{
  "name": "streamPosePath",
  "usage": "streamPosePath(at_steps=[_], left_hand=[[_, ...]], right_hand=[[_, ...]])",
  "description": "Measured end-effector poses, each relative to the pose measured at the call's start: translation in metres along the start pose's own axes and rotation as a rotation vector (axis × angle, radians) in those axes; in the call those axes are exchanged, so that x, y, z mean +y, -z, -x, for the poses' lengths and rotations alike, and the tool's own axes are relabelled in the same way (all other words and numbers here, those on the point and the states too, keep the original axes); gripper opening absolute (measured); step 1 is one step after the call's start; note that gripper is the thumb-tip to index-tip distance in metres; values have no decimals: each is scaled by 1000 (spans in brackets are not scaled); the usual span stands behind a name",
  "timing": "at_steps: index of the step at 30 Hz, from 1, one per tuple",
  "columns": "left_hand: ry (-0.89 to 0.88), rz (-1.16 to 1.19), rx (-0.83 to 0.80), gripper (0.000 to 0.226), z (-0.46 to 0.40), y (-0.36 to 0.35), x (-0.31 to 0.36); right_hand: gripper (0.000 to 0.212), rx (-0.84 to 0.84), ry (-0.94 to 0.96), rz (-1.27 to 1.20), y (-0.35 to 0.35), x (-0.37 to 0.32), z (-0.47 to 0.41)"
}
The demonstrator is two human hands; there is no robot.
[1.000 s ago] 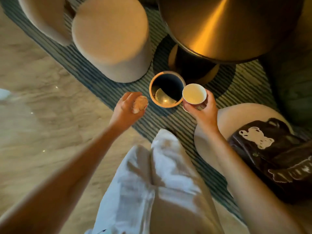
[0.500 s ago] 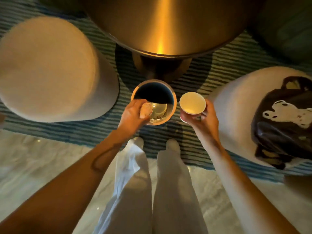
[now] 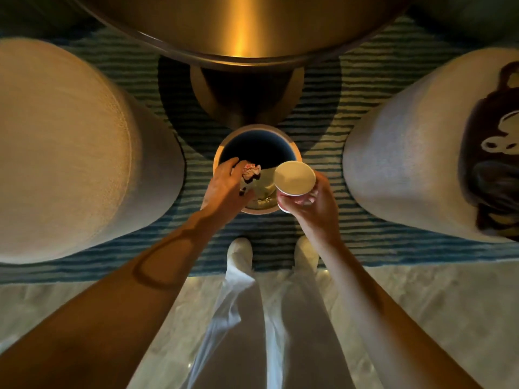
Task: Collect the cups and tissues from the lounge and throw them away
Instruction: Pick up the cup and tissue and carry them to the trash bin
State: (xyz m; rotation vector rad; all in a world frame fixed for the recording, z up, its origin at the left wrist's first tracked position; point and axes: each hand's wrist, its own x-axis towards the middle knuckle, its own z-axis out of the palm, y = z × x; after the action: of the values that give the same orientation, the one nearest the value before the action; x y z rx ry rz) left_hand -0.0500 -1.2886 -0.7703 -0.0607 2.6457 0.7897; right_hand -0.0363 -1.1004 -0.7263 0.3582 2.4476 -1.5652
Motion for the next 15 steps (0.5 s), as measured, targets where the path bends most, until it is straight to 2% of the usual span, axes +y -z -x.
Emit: streamPosePath(at_steps=[4,8,11,15], left_hand=[[-50,-295,11,70,11,22,-11],[-23,-440,-42,67,28,42,-26],[-11,-454,-58,63,40,58,-25],[-54,-501,-4,57,62,80,8]], right_hand=[[75,-43,-8,134,-25,-8,-12],[96,-108,-79,203,-37,-15,-13],[90,-120,-113,148,-31,-25,-3],[76,-134,36,571,4,-42,26]])
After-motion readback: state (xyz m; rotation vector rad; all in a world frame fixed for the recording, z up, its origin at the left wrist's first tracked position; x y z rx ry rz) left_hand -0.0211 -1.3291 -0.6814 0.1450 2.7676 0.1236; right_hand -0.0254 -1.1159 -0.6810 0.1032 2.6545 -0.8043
